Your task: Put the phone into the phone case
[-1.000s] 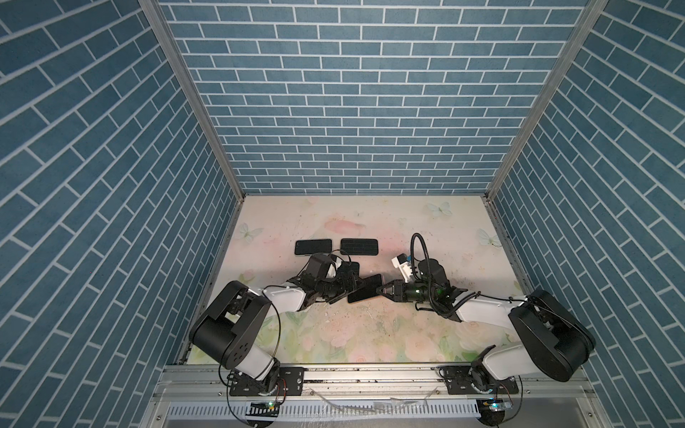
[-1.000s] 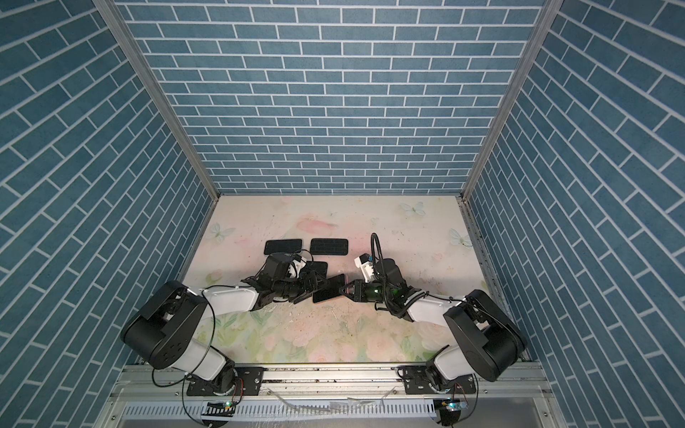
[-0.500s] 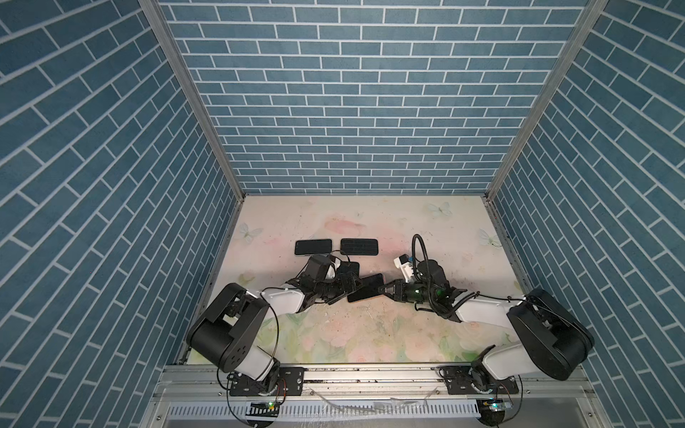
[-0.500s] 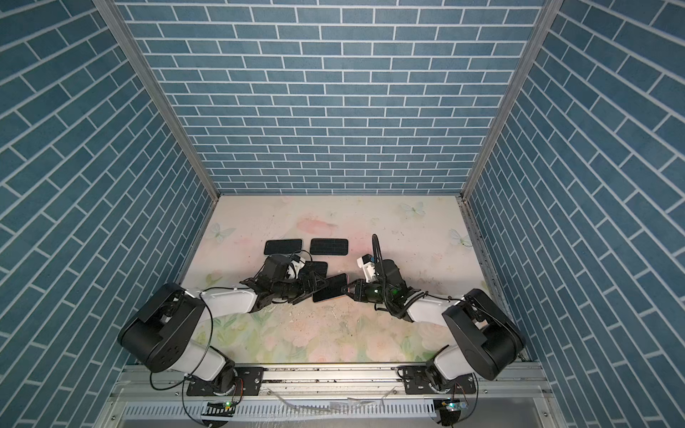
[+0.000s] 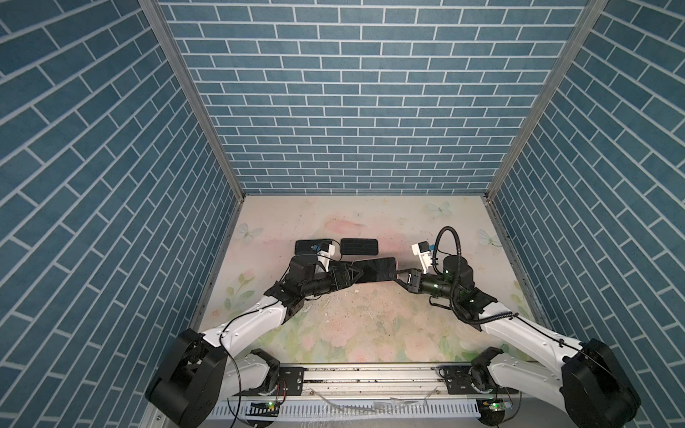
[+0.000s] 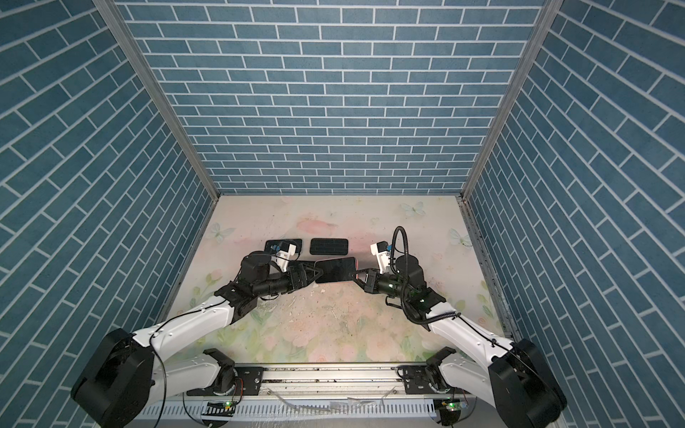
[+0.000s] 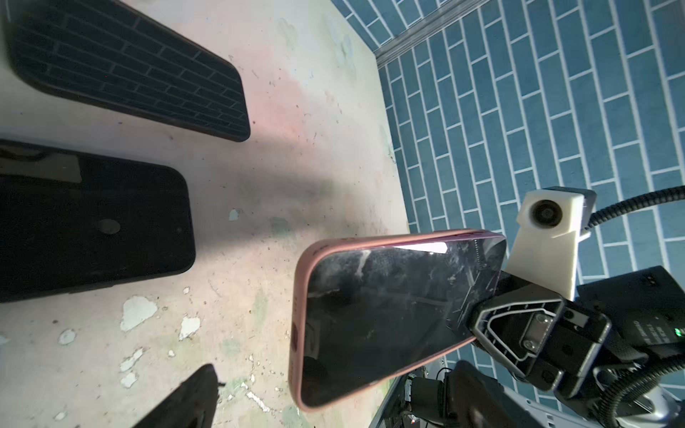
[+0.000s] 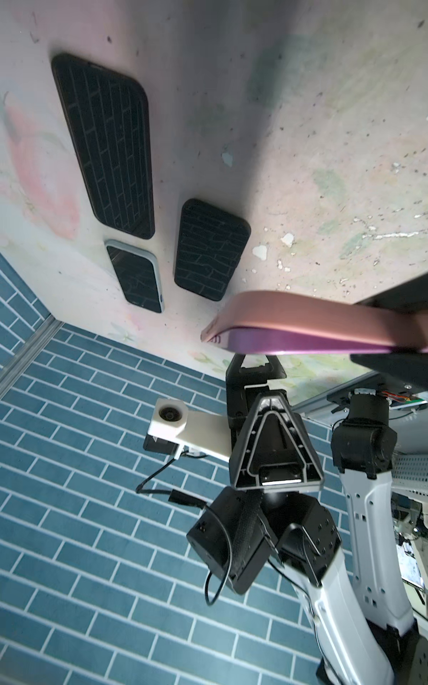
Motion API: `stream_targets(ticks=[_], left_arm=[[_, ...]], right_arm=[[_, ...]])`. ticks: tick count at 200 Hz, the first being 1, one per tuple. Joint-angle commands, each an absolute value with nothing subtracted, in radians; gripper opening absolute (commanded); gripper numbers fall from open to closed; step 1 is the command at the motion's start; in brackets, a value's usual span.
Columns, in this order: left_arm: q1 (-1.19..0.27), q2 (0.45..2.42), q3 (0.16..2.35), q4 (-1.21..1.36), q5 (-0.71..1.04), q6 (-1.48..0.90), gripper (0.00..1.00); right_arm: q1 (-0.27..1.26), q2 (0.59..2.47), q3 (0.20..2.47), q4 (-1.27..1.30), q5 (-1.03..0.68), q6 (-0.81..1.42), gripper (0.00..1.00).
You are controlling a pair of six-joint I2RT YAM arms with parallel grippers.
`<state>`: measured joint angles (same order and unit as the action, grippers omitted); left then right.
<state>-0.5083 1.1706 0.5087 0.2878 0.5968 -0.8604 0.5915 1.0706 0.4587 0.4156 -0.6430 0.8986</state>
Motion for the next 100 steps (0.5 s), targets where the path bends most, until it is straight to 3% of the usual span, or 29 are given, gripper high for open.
stream_targets(ticks=[1,23,42,100], left_arm=[[-0.499,1.171,0.472,0.432,0.662,-0.888,1.0],[-0.499,1.193,0.447,0.667,0.727,-0.985,0.99],[-0.5,1.219,0.432,0.834,0.758,-1.059,0.93],[-0.505,1.257,0.388,1.175,0.757,-1.216,0.61]], right_arm=[[0.589,1.039,0.462,0.541,-0.74,0.985,0.0],[0.589,1.037,0.444,0.628,-0.763,1.044,0.0],[0.59,1.043,0.431,0.702,-0.773,1.089,0.0],[0.588,1.081,0.413,0.84,-0.744,1.166,0.0]])
